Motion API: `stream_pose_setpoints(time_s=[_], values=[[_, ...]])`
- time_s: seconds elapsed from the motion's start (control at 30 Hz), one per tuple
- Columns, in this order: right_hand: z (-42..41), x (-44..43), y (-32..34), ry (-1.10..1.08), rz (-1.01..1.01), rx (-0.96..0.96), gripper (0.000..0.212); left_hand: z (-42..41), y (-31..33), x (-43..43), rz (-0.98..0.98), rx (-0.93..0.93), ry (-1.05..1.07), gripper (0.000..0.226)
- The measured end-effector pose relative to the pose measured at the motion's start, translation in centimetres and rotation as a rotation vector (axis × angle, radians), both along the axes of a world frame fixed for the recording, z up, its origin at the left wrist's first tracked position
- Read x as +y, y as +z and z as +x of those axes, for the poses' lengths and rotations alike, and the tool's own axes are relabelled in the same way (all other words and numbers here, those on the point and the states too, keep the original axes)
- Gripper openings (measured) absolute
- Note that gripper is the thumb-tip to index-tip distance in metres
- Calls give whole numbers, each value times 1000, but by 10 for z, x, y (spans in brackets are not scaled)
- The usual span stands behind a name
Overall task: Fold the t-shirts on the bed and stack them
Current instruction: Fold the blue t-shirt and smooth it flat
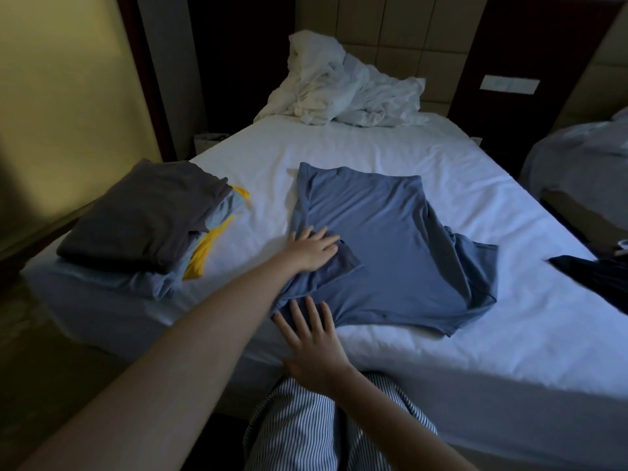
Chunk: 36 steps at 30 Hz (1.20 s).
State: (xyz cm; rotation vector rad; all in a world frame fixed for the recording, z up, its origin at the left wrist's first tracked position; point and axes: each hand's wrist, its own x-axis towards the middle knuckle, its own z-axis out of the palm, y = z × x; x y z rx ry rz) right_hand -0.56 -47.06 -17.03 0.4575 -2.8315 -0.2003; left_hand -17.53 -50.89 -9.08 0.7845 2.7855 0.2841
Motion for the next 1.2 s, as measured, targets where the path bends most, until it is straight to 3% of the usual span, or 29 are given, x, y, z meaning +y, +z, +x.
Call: stream_pose_setpoints(time_s=[0.07, 0.27, 0.43, 0.6, 0.7, 0.8, 0.93, 1.0, 1.1, 1.2], values=[[-2, 2, 1, 6, 4, -26, 95, 3, -8, 10, -32, 11, 23, 50], [-4, 7, 6, 49, -15, -83, 92, 26, -22, -3, 57, 271, -22, 50], [2, 29, 26, 222, -207, -122, 61, 61, -27, -22, 93, 131, -67, 49], [16, 73, 34, 270, -405, 174, 32, 83, -25, -15, 112, 58, -28, 54], [21, 116, 47, 53, -434, 371, 26, 93, -19, 7, 180, 45, -32, 50], [25, 171, 56, -246, -461, 426, 37, 97, -9, 41, 173, 97, -156, 43], [28, 239, 54, -563, -473, 286, 51, 103, 5, 96, 179, 89, -290, 44], [27, 263, 50, -714, -554, 137, 46, 107, 12, 122, 200, 37, -312, 44], [17, 287, 50, -864, -744, 101, 42, 111, 11, 155, 223, 14, -324, 44], [-6, 303, 55, -980, -813, 27, 53, 115, -11, 174, 91, 63, -290, 48]])
